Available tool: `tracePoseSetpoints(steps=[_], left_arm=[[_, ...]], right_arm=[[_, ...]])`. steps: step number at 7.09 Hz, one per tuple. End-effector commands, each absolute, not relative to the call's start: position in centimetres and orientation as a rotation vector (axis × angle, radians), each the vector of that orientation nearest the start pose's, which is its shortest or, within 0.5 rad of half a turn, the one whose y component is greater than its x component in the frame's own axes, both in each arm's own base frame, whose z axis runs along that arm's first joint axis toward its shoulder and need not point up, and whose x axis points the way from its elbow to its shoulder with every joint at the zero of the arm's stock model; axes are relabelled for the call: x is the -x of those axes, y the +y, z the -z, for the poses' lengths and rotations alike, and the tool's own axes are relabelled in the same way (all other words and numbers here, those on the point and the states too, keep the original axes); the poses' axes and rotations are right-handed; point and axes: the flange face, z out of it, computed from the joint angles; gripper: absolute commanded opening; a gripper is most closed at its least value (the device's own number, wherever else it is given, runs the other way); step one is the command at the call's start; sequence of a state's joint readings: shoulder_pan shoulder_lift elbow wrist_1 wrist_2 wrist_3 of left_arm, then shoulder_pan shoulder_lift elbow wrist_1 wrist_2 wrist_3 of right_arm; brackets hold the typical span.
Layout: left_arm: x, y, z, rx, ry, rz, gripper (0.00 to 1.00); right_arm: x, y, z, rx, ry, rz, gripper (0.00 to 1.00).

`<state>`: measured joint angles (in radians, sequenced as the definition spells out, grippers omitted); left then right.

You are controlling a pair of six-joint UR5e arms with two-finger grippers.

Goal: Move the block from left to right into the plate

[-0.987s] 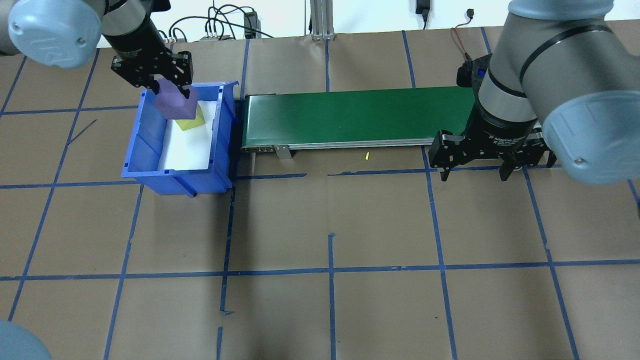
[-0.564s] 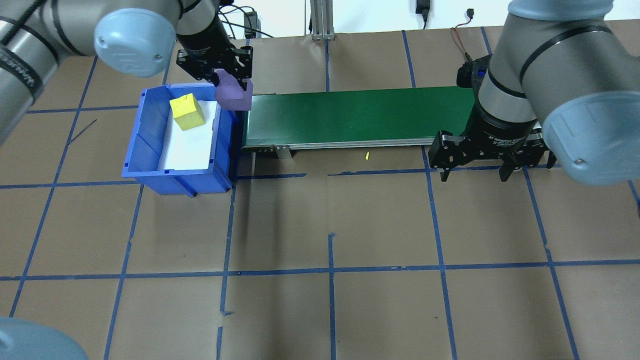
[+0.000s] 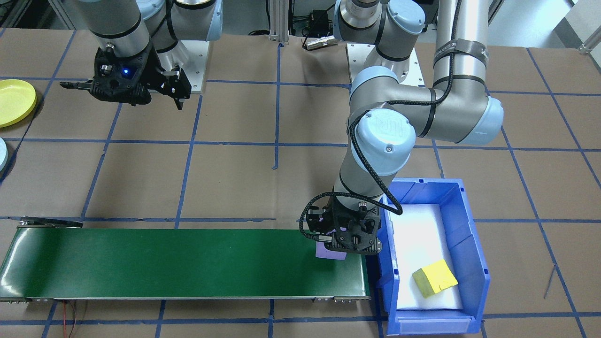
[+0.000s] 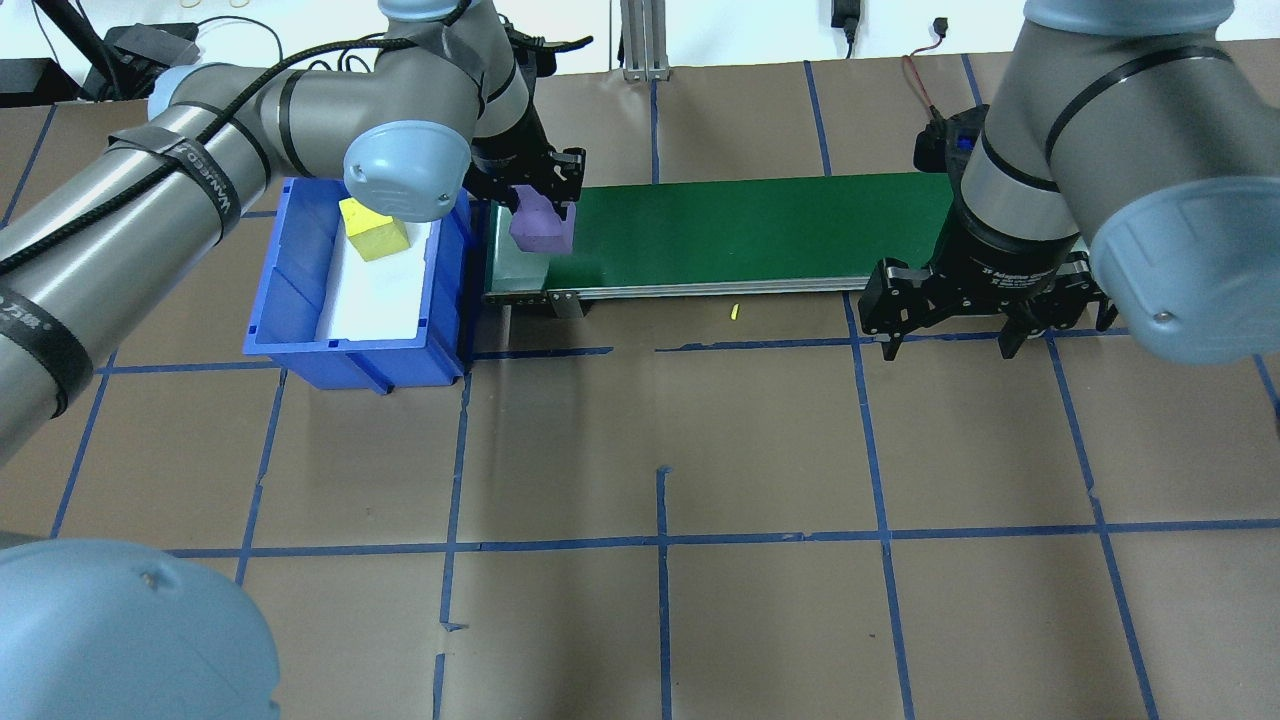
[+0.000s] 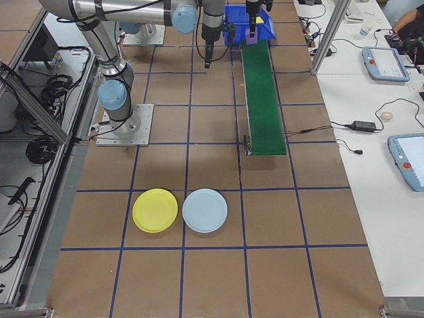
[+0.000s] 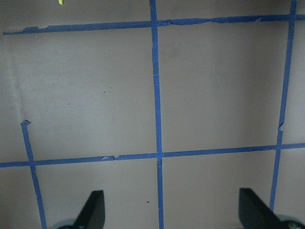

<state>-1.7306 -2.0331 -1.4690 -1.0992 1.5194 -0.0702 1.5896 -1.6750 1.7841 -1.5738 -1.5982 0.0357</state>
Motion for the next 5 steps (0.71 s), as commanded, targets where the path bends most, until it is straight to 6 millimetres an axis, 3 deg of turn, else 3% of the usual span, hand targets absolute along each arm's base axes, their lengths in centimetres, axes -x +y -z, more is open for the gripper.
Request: tracePoseSetpoints(steps=[1, 2, 3, 4, 5], left_arm=[[24.4, -64.3, -29.7, -0.151, 3.189, 0.194, 0.58], [24.4, -64.4, -28.9, -0.151, 3.189, 0.180, 0.84], [24.4, -64.3, -28.7, -0.146, 3.188, 0.172, 0.95], [24.4, -64.3, -29.9, -0.144, 3.188, 0.204, 1.00], [24.2, -64.0, -32.7, -0.142, 3.187, 0.262, 1.00]], right_arm=[[-13.0, -48.4, -39.6, 0.052, 3.065, -0.132, 1.00], [-13.4, -53.7, -36.1, 0.049, 3.014, -0.063, 1.00], [-13.4, -57.7, -33.1, 0.043, 3.011, -0.044, 1.00], [-13.3, -59.4, -33.2, 0.041, 3.014, -0.003, 1.00], [-13.5, -61.0, -33.9, -0.019, 3.005, 0.084, 1.00]])
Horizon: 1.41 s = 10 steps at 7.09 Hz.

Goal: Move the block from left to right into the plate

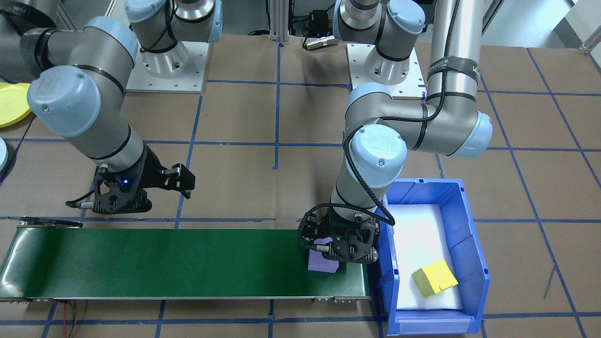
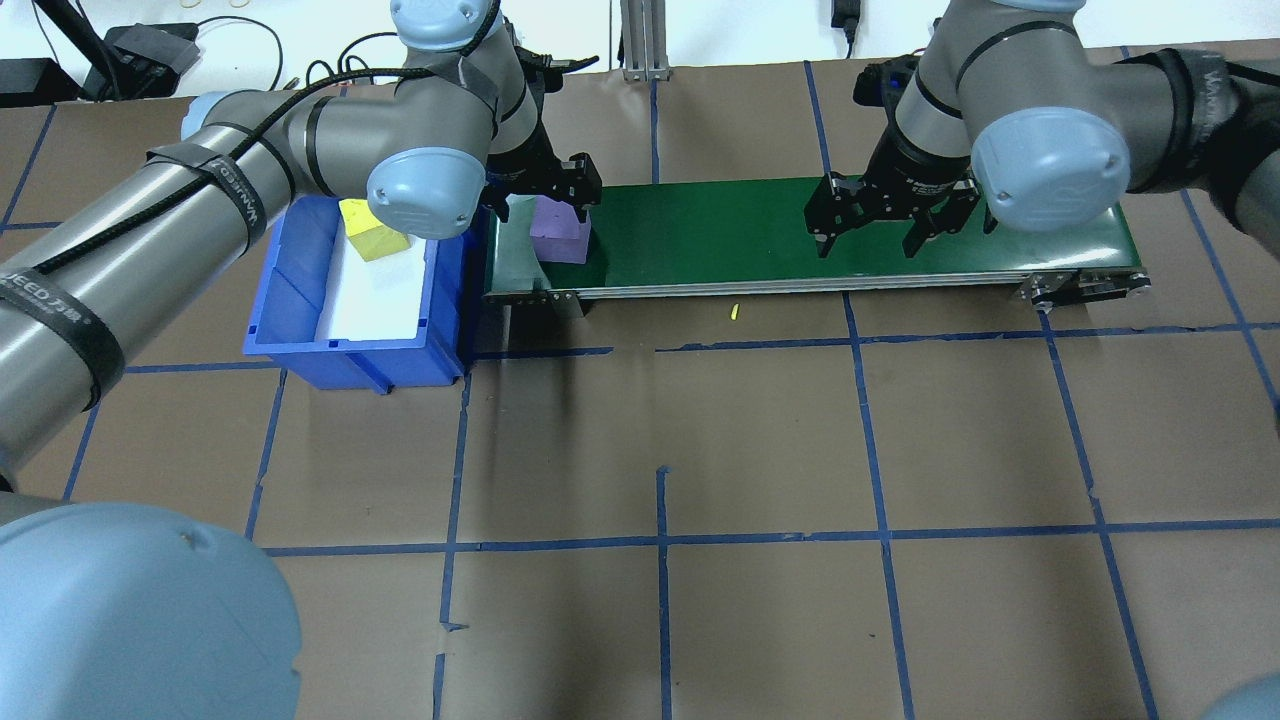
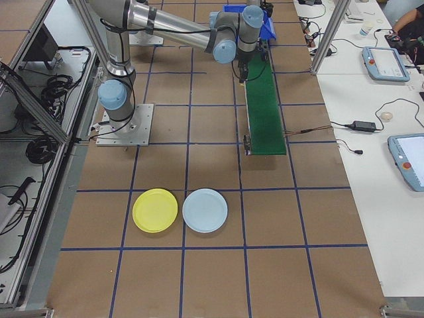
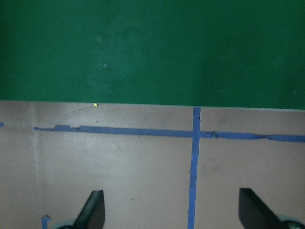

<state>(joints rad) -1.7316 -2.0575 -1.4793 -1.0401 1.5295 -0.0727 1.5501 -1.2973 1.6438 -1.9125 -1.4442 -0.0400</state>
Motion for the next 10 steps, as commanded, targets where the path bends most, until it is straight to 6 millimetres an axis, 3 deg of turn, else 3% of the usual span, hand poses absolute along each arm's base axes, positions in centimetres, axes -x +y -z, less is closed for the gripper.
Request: tracePoseSetpoints(steps=[1, 2, 3, 5, 6, 7, 9, 10], left_arm=[[22.7, -63.3, -36.7, -0.114, 3.181, 0.332, 1.00], [17.0, -63.8, -38.1, 0.003, 3.179, 0.278, 1.00], [12.6, -64.8, -37.9, 0.095, 3.181, 0.271, 1.00], [8.7, -66.1, -35.5, 0.194, 3.167, 0.223, 1.00], [4.4, -67.3, -33.9, 0.298, 3.160, 0.201, 1.00], [2.2, -68.0, -31.9, 0.347, 3.152, 0.194, 1.00], [2.0, -69.1, -27.0, 0.383, 3.152, 0.140, 1.00], [1.9, -69.6, -26.4, 0.453, 3.145, 0.134, 1.00]], right_arm=[[-14.7, -62.8, -32.5, -0.113, 2.868, 0.047, 1.00], [-15.3, -63.7, -31.5, -0.107, 2.811, 0.023, 1.00], [-15.4, -63.8, -31.2, -0.116, 2.801, 0.017, 1.00], [-16.0, -64.1, -30.8, -0.165, 2.738, 0.021, 1.00], [-16.0, -64.2, -30.4, -0.170, 2.736, 0.018, 1.00], [-16.2, -64.4, -29.8, -0.172, 2.720, 0.010, 1.00], [-16.2, -64.7, -28.7, -0.171, 2.714, 0.002, 1.00], [-16.2, -64.6, -28.1, -0.171, 2.714, 0.000, 1.00]])
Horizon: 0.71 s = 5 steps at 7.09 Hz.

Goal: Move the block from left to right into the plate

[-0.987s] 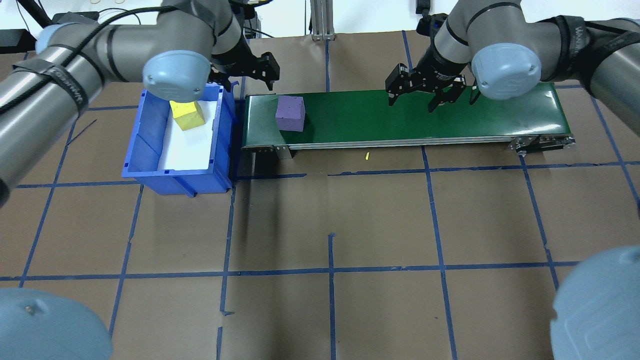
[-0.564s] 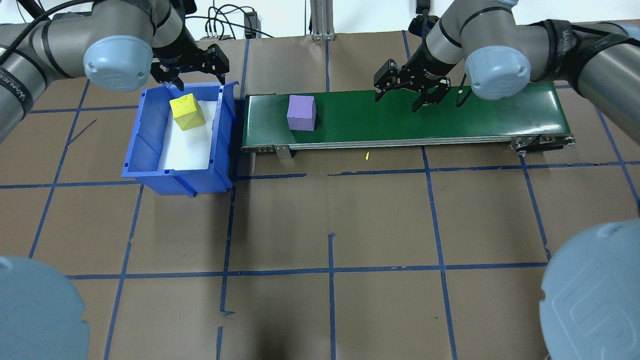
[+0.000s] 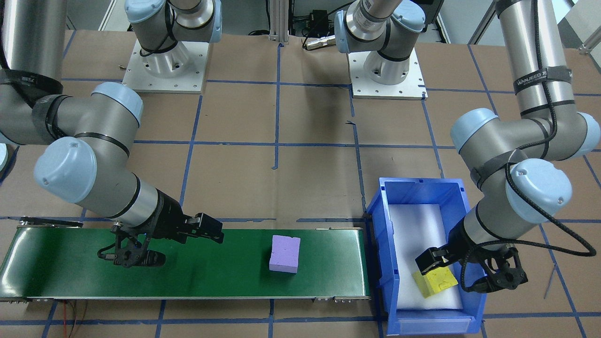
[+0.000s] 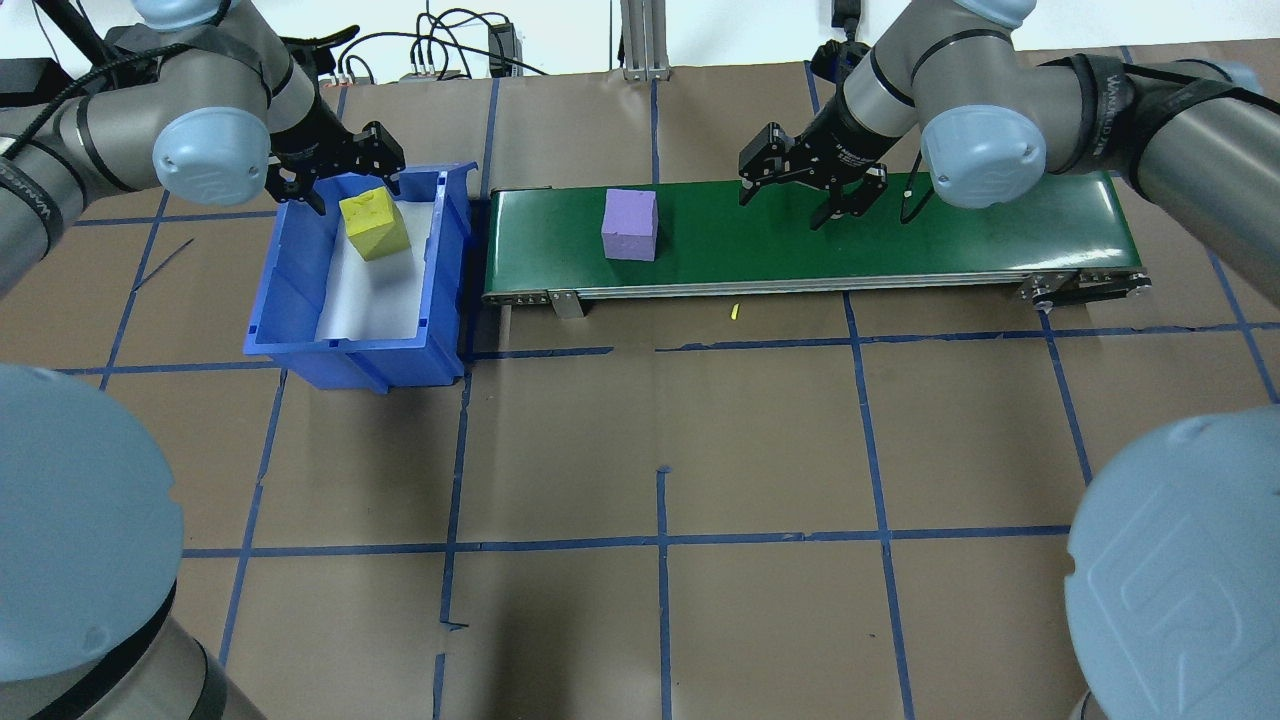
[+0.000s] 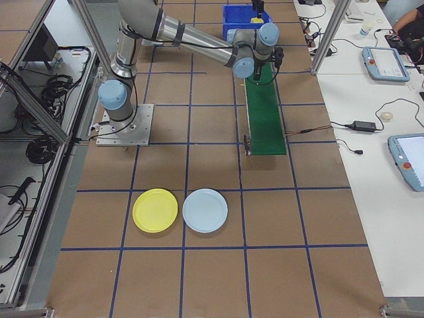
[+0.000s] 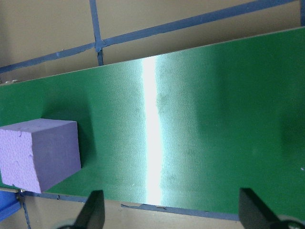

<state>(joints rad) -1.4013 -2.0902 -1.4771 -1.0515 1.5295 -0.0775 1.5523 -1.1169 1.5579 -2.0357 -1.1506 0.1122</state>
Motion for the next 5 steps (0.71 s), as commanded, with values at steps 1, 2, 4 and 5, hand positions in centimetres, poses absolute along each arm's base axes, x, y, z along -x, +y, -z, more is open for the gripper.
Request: tracePoseSetpoints(steps=[1, 2, 4, 5], left_arm=[[1.8, -70.0, -25.8, 0.472, 3.139, 0.155, 0.99], [1.8, -70.1, -24.8, 0.472, 3.138, 0.167, 0.99], [1.7, -70.5, -23.0, 0.472, 3.140, 0.162, 0.82], [1.7, -70.5, -23.0, 0.465, 3.139, 0.162, 0.60]], right_arm=[[-16.2, -64.2, -27.4, -0.175, 2.713, -0.019, 1.00], [-16.3, -64.2, -27.0, -0.179, 2.711, -0.026, 1.00], [-16.2, -64.2, -26.9, -0.176, 2.713, -0.021, 1.00], [-16.2, -64.2, -26.8, -0.178, 2.713, -0.024, 1.00]])
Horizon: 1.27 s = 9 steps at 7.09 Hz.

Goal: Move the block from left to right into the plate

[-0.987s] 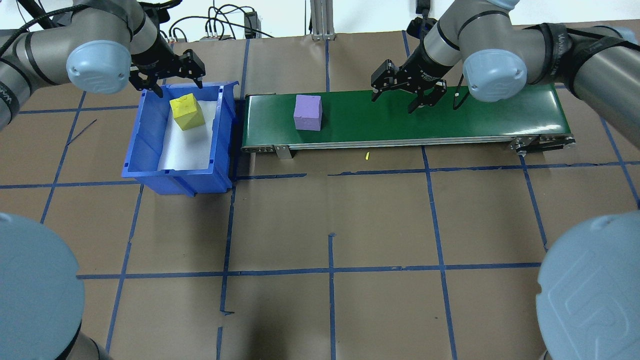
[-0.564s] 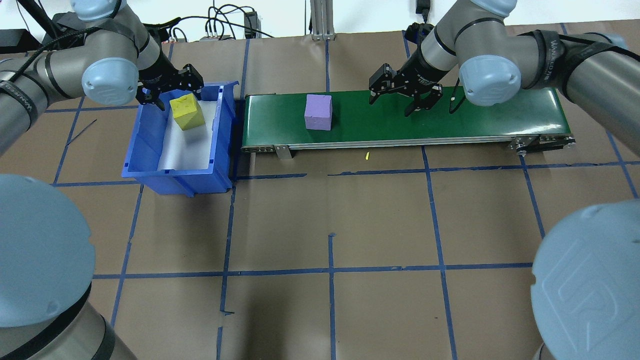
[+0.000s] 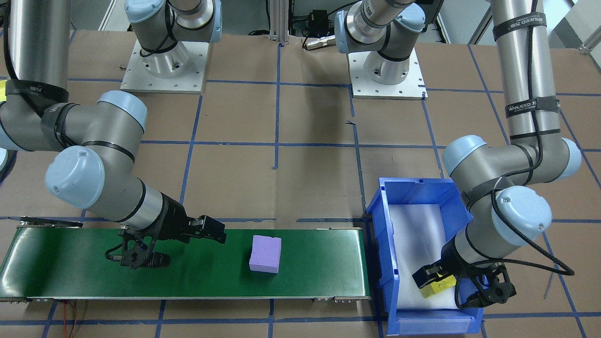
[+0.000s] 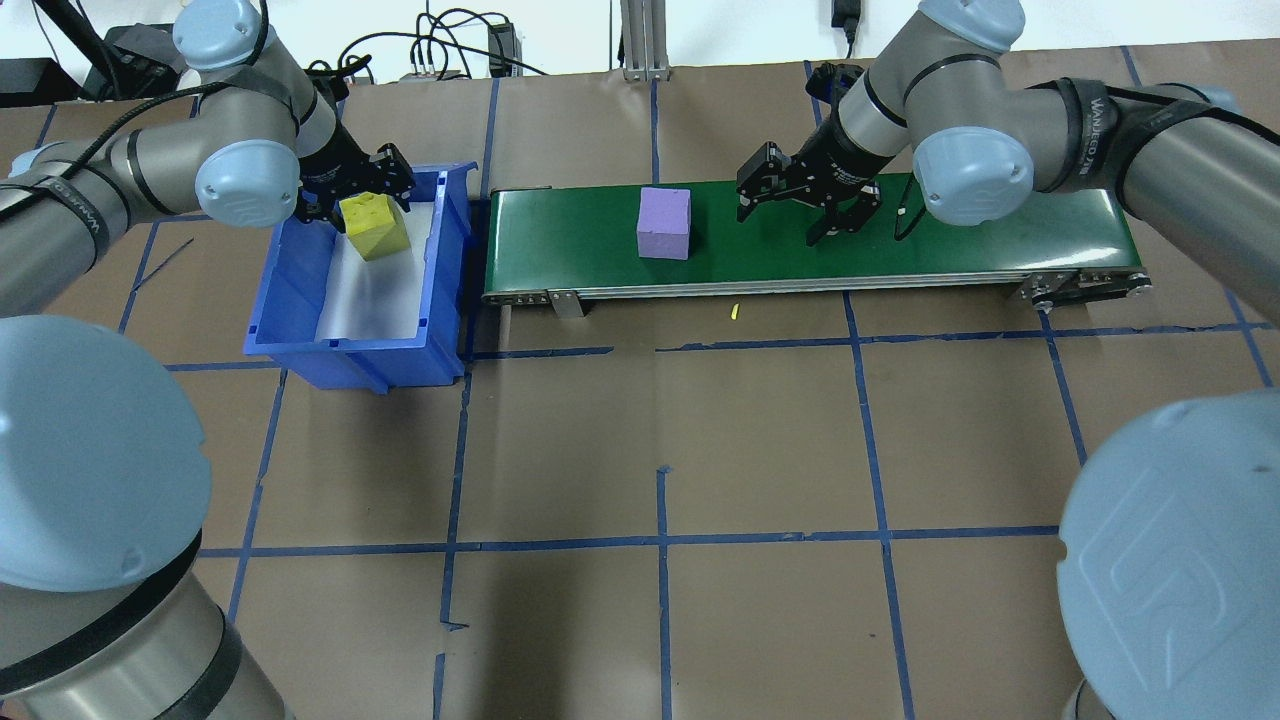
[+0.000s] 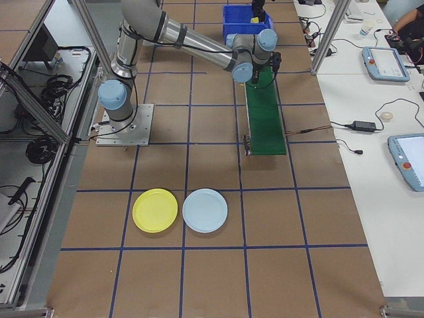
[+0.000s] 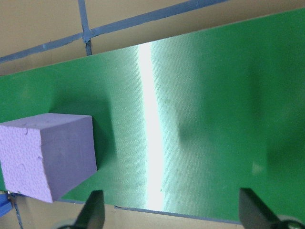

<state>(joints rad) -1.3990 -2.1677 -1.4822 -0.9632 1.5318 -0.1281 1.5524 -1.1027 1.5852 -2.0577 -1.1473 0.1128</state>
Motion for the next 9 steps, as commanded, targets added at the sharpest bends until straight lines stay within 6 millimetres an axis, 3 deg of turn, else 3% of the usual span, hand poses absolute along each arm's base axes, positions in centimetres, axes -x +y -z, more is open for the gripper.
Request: tracePoseSetpoints(steps=[1, 3, 6, 8, 9], left_arm=[[1.6, -70.8, -23.8, 0.450, 3.141, 0.187, 0.53], [1.7, -70.5, -27.4, 0.443, 3.135, 0.259, 0.46], [2.8, -66.6, -36.2, 0.422, 3.140, 0.231, 0.44], [7.6, -63.8, -40.7, 0.273, 3.159, 0.242, 0.43], [9.1, -62.8, -41.2, 0.232, 3.172, 0.225, 0.43]], right_arm=[[-16.3, -64.3, -27.0, -0.177, 2.711, -0.020, 1.00], [-16.2, -64.6, -27.6, -0.172, 2.710, 0.013, 1.00], [-16.5, -65.1, -27.2, -0.169, 2.682, 0.021, 1.00], [-16.5, -65.1, -27.1, -0.172, 2.682, 0.019, 1.00], [-16.5, -65.1, -27.2, -0.177, 2.680, 0.019, 1.00]])
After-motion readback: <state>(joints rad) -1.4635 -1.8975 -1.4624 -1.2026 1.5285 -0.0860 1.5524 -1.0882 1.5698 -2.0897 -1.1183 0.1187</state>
